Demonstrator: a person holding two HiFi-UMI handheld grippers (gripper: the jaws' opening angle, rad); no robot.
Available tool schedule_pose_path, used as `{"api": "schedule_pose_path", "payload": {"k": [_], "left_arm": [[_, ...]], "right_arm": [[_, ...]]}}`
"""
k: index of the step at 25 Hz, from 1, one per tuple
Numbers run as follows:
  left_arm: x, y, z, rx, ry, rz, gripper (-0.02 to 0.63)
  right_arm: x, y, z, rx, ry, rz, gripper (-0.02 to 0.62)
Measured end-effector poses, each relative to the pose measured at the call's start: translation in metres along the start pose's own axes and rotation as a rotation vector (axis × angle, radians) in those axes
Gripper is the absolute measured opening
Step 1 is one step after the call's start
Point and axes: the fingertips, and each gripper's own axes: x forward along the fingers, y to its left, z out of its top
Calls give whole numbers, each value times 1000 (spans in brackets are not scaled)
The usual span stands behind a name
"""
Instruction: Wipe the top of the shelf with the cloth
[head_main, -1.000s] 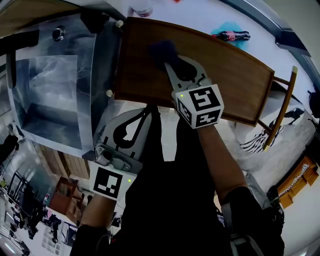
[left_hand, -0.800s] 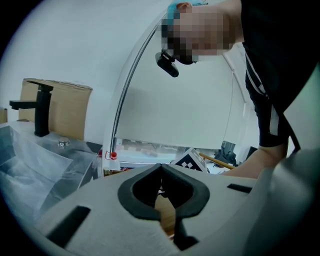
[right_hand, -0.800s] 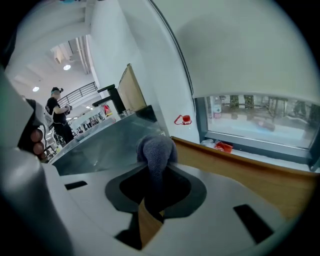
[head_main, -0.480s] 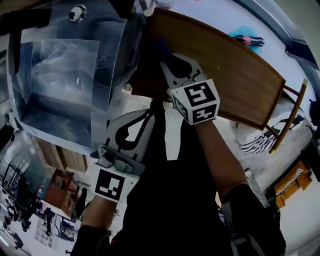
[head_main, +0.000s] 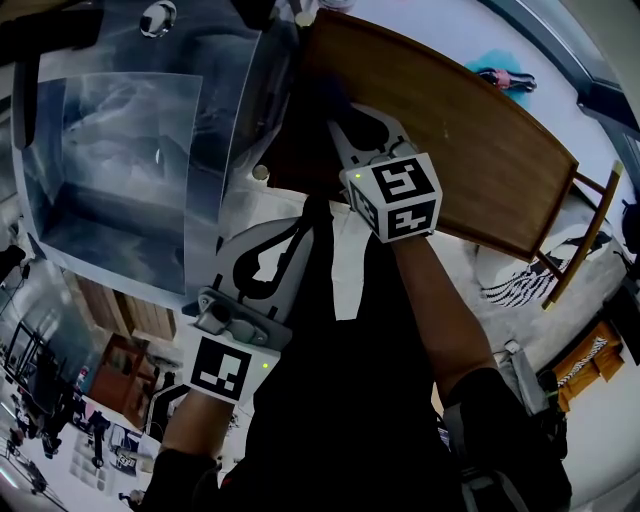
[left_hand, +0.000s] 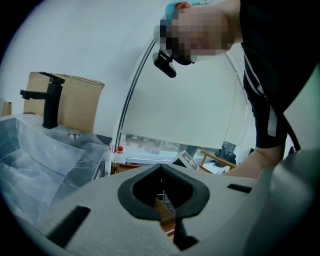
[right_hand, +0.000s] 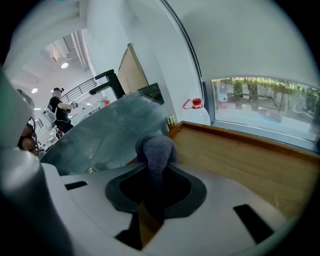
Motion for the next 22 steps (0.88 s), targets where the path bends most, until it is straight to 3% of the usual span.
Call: {"api": "schedule_pose_path", "payload": {"k": [22], "left_arm": [[45,-56,-7,32,39,-96,20]], "right_arm": [[-55,-66,-31,76,-14,-95,66]]}}
